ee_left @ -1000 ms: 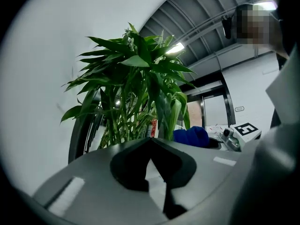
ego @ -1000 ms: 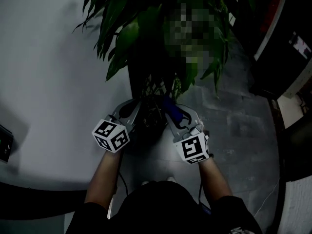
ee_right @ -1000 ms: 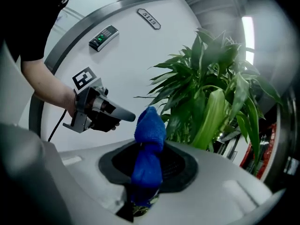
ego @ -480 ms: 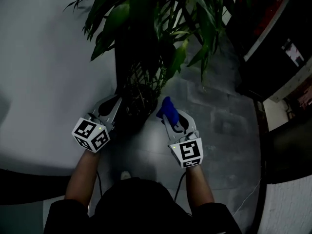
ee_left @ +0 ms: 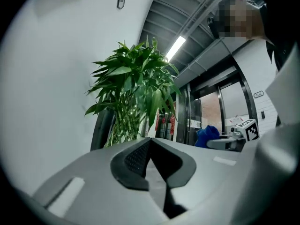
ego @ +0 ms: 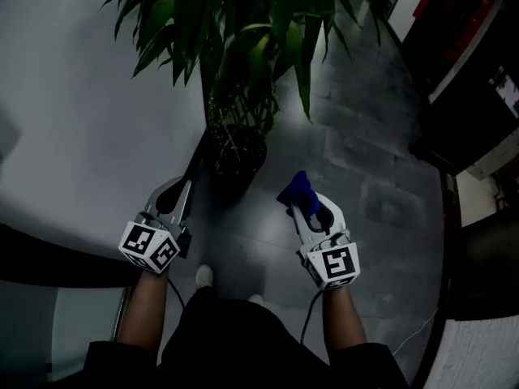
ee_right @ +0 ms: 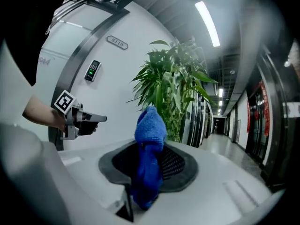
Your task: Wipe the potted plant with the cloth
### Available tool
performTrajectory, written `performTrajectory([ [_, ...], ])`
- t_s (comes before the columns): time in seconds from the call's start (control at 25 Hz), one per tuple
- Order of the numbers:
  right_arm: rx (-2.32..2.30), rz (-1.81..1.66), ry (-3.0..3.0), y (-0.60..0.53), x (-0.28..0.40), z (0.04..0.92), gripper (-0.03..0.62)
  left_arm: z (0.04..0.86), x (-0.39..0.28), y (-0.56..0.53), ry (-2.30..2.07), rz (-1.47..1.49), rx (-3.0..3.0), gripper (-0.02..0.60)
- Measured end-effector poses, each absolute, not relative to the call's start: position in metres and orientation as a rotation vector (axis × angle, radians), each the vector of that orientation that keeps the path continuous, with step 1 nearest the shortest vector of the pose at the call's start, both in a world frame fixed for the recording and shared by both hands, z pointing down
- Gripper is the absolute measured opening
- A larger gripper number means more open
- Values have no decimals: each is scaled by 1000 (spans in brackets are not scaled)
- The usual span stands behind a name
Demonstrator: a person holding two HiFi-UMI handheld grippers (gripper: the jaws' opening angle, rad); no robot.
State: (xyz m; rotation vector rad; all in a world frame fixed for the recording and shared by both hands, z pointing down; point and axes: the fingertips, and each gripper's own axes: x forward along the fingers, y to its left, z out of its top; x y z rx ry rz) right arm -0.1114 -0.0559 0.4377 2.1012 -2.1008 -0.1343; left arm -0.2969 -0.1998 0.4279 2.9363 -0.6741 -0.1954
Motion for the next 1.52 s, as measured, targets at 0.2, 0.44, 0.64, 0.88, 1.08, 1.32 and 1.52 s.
performTrajectory([
  [0.2, 2096, -88, -2185, -14, -106, 473, 107, 456, -311, -140, -695, -94, 2973, 6],
  [0.44, 2279, 10, -2187, 0, -126, 459, 107, 452, -350, -142, -736, -119, 2967, 6],
  [0.64, 2342, 4, -2195, -20, -159, 443, 107, 446, -374, -160, -756, -135, 2958, 6],
  [0.88, 2332, -38, -2173, -31, -182, 431, 107, 438, -395, -177, -750, -199, 2947, 6],
  [1.08, 2266, -66, -2205, -45, -206, 428, 104, 443, -403, -177, -744, -216, 2925, 6],
  [1.32, 2236, -64, -2263, -52, -220, 425, 104, 447, -419, -183, -758, -222, 2910, 6],
  [1.52, 2213, -50, -2274, -51, -224, 429, 104, 449, -423, -179, -776, -204, 2907, 6],
])
